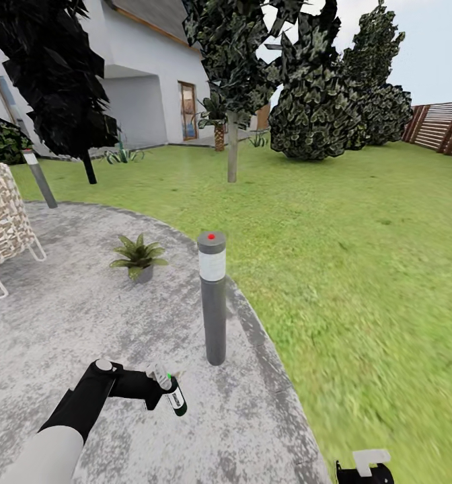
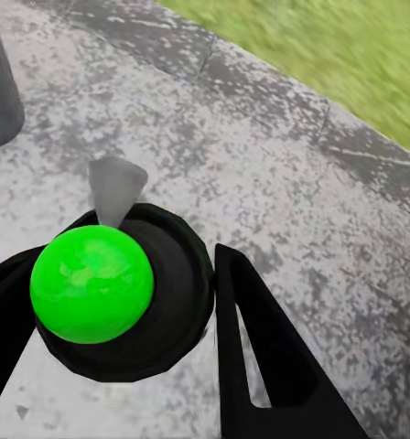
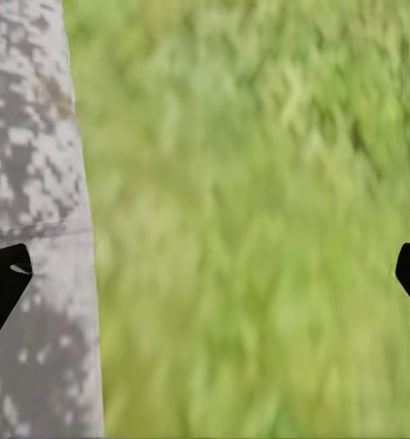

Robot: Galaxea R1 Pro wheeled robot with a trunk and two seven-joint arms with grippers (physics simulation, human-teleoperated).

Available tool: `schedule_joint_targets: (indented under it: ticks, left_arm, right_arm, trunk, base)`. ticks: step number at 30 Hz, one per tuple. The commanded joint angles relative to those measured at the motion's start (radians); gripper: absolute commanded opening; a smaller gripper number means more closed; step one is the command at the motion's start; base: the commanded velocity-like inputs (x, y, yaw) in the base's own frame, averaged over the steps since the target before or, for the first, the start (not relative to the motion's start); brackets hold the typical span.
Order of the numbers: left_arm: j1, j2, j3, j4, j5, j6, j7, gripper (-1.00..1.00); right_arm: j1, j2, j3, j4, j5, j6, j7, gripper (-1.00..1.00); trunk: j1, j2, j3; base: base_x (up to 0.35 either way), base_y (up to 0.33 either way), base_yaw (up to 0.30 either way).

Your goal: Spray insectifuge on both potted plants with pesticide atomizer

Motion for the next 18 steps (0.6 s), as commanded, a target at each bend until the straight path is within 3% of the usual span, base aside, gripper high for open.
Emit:
schedule_joint_targets:
  ticks: [1,18]
  left_arm:
    - [-0.001,-0.001,0.004,-0.002,-0.004,0.010,-0.007,-1.00]
    - [-0.001,-0.001,0.004,-0.001,-0.006,0.012,-0.006,-1.00]
  right_arm:
    - [-0.001,0.000,-0.006,0.003,0.010,-0.004,-0.005,1.00]
    - [-0.001,0.001,-0.006,0.003,0.012,-0.004,-0.005,1.00]
  trunk:
    - [0.000,0.000,-0.001]
    - [0.000,0.000,-0.001]
  base:
    - [0.000,-0.311,0.001]
    - [0.000,-0.311,0.029]
